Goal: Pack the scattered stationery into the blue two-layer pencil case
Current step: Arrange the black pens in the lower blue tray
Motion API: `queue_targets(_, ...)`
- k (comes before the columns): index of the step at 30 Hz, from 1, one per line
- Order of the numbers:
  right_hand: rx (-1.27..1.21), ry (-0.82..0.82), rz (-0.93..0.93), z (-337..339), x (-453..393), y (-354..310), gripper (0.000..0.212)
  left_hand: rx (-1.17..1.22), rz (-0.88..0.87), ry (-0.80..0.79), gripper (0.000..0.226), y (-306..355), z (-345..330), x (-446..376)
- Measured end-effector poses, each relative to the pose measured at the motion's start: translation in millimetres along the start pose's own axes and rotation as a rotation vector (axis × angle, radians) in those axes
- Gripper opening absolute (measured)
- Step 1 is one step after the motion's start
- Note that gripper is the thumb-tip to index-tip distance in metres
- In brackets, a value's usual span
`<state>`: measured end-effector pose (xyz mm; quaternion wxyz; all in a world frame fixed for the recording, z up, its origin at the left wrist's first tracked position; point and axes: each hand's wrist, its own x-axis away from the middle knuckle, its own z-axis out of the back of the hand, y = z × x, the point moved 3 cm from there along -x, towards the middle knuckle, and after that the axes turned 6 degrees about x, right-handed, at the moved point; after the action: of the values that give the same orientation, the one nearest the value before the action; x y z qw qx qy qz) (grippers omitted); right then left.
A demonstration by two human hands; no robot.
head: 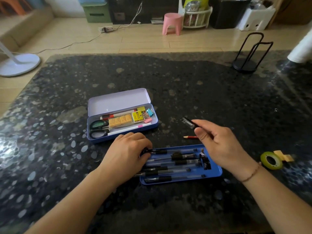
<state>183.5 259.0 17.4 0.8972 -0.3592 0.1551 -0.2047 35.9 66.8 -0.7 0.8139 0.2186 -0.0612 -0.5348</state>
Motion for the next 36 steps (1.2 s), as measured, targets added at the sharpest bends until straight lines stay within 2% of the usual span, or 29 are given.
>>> queue_targets(4, -0.16, 0.192, 0.033, 9, 0, 0, 0.018, -0.007, -0.005, 0.014, 0.017, 2, -3, 0)
queue_targets(7, -0.283, 0.306, 0.036, 21, 0, -2, 0.011, -0.007, -0.002, 0.014, 0.011, 5, -5, -1)
queue_targets(13, -0.53, 0.291, -0.062, 22, 3, -6, 0.009, 0.029, 0.049, 0.03, 0.006, 5, -9, -1)
queue_targets(14, -0.573, 0.283, -0.099, 20, 2, -4, 0.015, 0.036, 0.052, 0.029, 0.007, 5, -9, -1)
queue_targets(17, -0.7, 0.239, -0.231, 10, 1, -1, 0.053, 0.056, 0.063, 0.03, 0.009, 5, -8, -1)
queue_targets(19, -0.655, 0.198, -0.263, 3, 3, -2, 0.056, 0.067, 0.061, 0.025, 0.012, 5, -6, 0)
queue_targets(23, -0.464, 0.076, -0.26, -5, 6, -5, 0.027, 0.117, 0.06, -0.004, 0.018, 4, -1, 2)
queue_targets(25, -0.429, 0.068, -0.276, -7, 8, -5, 0.02, 0.128, 0.072, -0.009, 0.022, 2, 1, 2)
queue_targets(30, -0.322, 0.104, -0.316, -8, 6, -4, 0.023, 0.128, 0.092, -0.013, 0.018, 1, 3, 1)
queue_targets(33, -0.283, 0.11, -0.311, -12, 6, -1, 0.017, 0.134, 0.099, -0.018, 0.016, 1, 4, 2)
queue_targets(36, 0.001, 0.094, -0.213, -15, 7, 2, 0.016, 0.135, 0.103, -0.037, 0.018, -1, 4, 2)
